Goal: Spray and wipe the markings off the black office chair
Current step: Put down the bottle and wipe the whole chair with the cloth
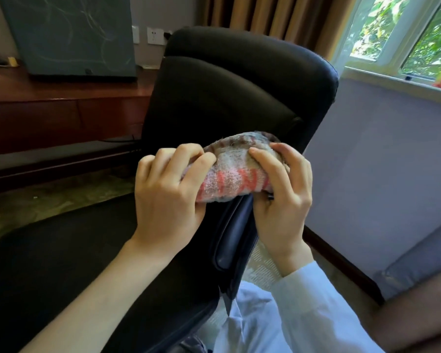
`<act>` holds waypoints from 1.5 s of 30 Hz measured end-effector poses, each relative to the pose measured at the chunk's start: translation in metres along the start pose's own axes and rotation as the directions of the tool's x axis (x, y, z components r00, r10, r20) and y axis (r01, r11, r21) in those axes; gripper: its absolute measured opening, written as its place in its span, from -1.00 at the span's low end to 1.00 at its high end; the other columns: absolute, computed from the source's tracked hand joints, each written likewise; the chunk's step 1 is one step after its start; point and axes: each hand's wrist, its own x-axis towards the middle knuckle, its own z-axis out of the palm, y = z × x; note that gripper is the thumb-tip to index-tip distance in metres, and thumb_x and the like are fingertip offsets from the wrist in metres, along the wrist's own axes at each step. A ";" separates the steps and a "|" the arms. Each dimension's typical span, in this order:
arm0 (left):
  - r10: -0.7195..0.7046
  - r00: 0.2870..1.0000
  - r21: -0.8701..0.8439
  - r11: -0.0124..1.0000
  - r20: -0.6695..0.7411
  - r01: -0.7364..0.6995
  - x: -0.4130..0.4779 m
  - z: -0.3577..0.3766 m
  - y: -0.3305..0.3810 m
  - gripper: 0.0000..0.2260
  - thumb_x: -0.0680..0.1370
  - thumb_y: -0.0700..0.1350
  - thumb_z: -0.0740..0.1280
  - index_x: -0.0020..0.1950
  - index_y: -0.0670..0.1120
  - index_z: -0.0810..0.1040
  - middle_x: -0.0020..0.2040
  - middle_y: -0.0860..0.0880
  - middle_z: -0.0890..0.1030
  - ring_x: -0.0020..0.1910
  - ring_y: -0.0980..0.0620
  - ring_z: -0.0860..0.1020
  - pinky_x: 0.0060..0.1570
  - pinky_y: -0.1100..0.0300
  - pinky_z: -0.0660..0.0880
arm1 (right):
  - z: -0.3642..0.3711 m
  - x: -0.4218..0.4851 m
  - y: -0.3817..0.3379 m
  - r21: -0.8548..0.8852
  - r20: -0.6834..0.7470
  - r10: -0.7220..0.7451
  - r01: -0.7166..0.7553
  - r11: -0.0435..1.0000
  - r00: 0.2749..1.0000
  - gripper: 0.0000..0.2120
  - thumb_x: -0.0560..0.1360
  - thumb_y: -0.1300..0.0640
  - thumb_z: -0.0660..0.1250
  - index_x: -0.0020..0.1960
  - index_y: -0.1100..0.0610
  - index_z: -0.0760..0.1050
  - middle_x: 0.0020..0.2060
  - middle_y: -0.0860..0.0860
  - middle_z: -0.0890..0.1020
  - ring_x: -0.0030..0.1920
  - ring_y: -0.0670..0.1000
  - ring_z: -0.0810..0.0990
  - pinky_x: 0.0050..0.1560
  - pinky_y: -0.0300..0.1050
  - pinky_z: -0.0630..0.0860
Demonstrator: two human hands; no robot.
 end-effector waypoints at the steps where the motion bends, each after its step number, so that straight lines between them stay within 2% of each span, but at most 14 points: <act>1: -0.003 1.000 -0.003 1.000 0.009 0.003 -0.002 0.001 0.000 -0.67 0.39 -0.23 0.39 0.15 -0.15 0.59 0.10 -0.10 0.57 0.06 -0.15 0.50 -0.01 -0.02 0.36 | 0.000 -0.001 0.000 -0.003 -0.004 -0.002 0.002 1.000 1.000 -0.67 0.42 0.43 0.43 0.16 0.27 0.60 0.12 0.29 0.53 0.19 0.22 0.48 0.26 0.06 0.44; 5: -0.013 1.000 -0.003 1.000 0.024 0.013 -0.003 0.003 0.000 -0.66 0.37 -0.23 0.42 0.14 -0.16 0.59 0.10 -0.10 0.58 0.06 -0.15 0.50 -0.02 -0.01 0.36 | 0.001 0.000 0.001 0.015 -0.005 -0.007 0.007 1.000 1.000 -0.63 0.37 0.47 0.44 0.14 0.23 0.61 0.11 0.28 0.54 0.19 0.20 0.46 0.27 0.01 0.42; 9: -0.003 1.000 -0.013 1.000 0.026 0.003 -0.002 0.003 -0.001 -0.69 0.39 -0.21 0.39 0.14 -0.16 0.59 0.10 -0.11 0.58 0.05 -0.16 0.52 -0.03 -0.02 0.37 | 0.002 0.001 0.005 0.031 0.000 -0.018 0.018 0.999 1.000 -0.56 0.35 0.46 0.46 0.17 0.17 0.55 0.12 0.26 0.54 0.20 0.18 0.45 0.24 0.05 0.45; 15: 0.026 0.998 -0.006 1.000 0.062 -0.026 0.006 0.004 0.001 -0.70 0.40 -0.20 0.34 0.13 -0.15 0.59 0.09 -0.10 0.58 0.03 -0.17 0.52 -0.02 -0.02 0.36 | 0.002 0.010 0.014 -0.018 0.009 -0.012 0.012 1.000 1.000 -0.68 0.40 0.41 0.45 0.13 0.22 0.61 0.11 0.23 0.57 0.18 0.18 0.47 0.24 0.04 0.46; 20: 0.024 1.000 -0.014 1.000 -0.001 -0.024 0.032 0.007 0.005 -0.70 0.42 -0.19 0.38 0.15 -0.15 0.58 0.10 -0.10 0.57 0.06 -0.15 0.51 0.00 0.00 0.36 | 0.007 0.038 0.025 0.010 -0.067 -0.071 0.071 0.997 0.995 -0.80 0.47 0.36 0.41 0.09 0.33 0.61 0.07 0.30 0.56 0.14 0.29 0.51 0.19 0.17 0.47; 22: 0.017 1.000 -0.005 1.000 0.006 -0.017 0.036 0.015 0.007 -0.68 0.39 -0.21 0.40 0.15 -0.14 0.58 0.10 -0.10 0.57 0.05 -0.14 0.51 -0.01 0.00 0.37 | 0.016 0.041 0.032 0.054 -0.071 -0.006 0.010 0.998 0.997 -0.81 0.50 0.32 0.37 0.10 0.33 0.60 0.10 0.31 0.54 0.17 0.28 0.51 0.20 0.18 0.47; 25: -0.021 0.996 0.003 1.000 0.092 0.020 0.016 0.037 0.002 -0.63 0.35 -0.26 0.44 0.14 -0.15 0.56 0.08 -0.10 0.56 0.00 -0.15 0.51 -0.04 -0.01 0.37 | 0.033 0.017 0.036 0.085 -0.058 0.043 -0.038 0.996 0.997 -0.81 0.54 0.25 0.30 0.08 0.30 0.62 0.12 0.31 0.51 0.21 0.26 0.48 0.24 0.17 0.45; 28: -0.028 0.987 -0.011 0.999 0.157 0.030 -0.028 0.057 -0.007 -0.61 0.33 -0.25 0.45 0.15 -0.15 0.54 0.07 -0.11 0.57 -0.04 -0.17 0.53 -0.07 -0.01 0.38 | 0.049 -0.031 0.032 0.140 -0.071 0.081 -0.070 0.988 0.994 -0.87 0.51 0.32 0.36 0.03 0.23 0.63 0.15 0.19 0.48 0.21 0.20 0.47 0.19 0.17 0.46; 31: -0.006 0.984 -0.035 0.999 0.177 0.012 -0.063 0.068 -0.012 -0.56 0.31 -0.23 0.41 0.17 -0.09 0.47 0.09 -0.09 0.57 0.00 -0.14 0.53 -0.03 -0.02 0.40 | 0.054 -0.076 0.031 0.179 -0.064 0.209 -0.195 0.964 0.976 -0.81 0.47 0.29 0.32 0.05 0.10 0.53 0.15 0.14 0.44 0.20 0.16 0.47 0.22 -0.03 0.44; 34: 0.036 0.974 -0.052 0.998 0.225 -0.025 -0.082 0.076 -0.015 -0.59 0.31 -0.23 0.35 0.16 -0.07 0.48 0.09 -0.06 0.57 0.02 -0.13 0.53 0.00 -0.03 0.40 | 0.052 -0.113 0.032 0.181 0.005 0.350 -0.345 0.921 0.937 -0.72 0.39 0.25 0.30 0.07 0.05 0.46 0.13 0.17 0.44 0.24 -0.04 0.43 0.22 -0.24 0.40; 37: 0.069 0.960 -0.054 0.997 0.270 -0.056 -0.089 0.081 -0.014 -0.51 0.23 -0.28 0.43 0.14 -0.06 0.49 0.08 -0.04 0.56 0.01 -0.12 0.52 -0.01 -0.02 0.39 | 0.051 -0.127 0.037 0.151 0.045 0.390 -0.392 0.907 0.920 -0.64 0.36 0.34 0.35 0.09 0.04 0.46 0.12 0.12 0.48 0.21 0.02 0.47 0.19 -0.12 0.46; 39: 0.059 0.965 -0.060 0.997 0.256 -0.045 -0.079 0.080 -0.009 -0.52 0.21 -0.29 0.44 0.12 -0.08 0.52 0.07 -0.04 0.57 -0.01 -0.12 0.53 -0.04 -0.02 0.39 | 0.051 -0.113 0.043 0.152 0.026 0.372 -0.372 0.916 0.928 -0.67 0.39 0.37 0.35 0.07 0.05 0.49 0.09 0.14 0.52 0.17 0.08 0.51 0.18 -0.03 0.49; 42: 0.031 0.988 -0.050 0.998 0.151 -0.024 -0.036 0.069 -0.002 -0.65 0.29 -0.25 0.41 0.07 -0.12 0.60 0.05 -0.07 0.59 -0.03 -0.17 0.54 -0.07 -0.02 0.37 | 0.045 -0.056 0.052 0.185 -0.053 0.278 -0.264 0.947 0.959 -0.69 0.37 0.49 0.37 0.01 0.18 0.58 0.03 0.25 0.54 0.12 0.18 0.54 0.15 0.08 0.50; 45: 0.028 0.999 -0.019 0.999 0.017 -0.027 0.019 0.057 0.005 -0.70 0.36 -0.21 0.39 0.08 -0.14 0.60 0.07 -0.10 0.58 -0.02 -0.19 0.51 -0.07 0.00 0.35 | 0.038 0.012 0.057 0.193 -0.122 0.179 -0.153 0.969 0.976 -0.75 0.37 0.53 0.38 0.00 0.33 0.59 0.02 0.29 0.53 0.13 0.19 0.53 0.19 0.03 0.50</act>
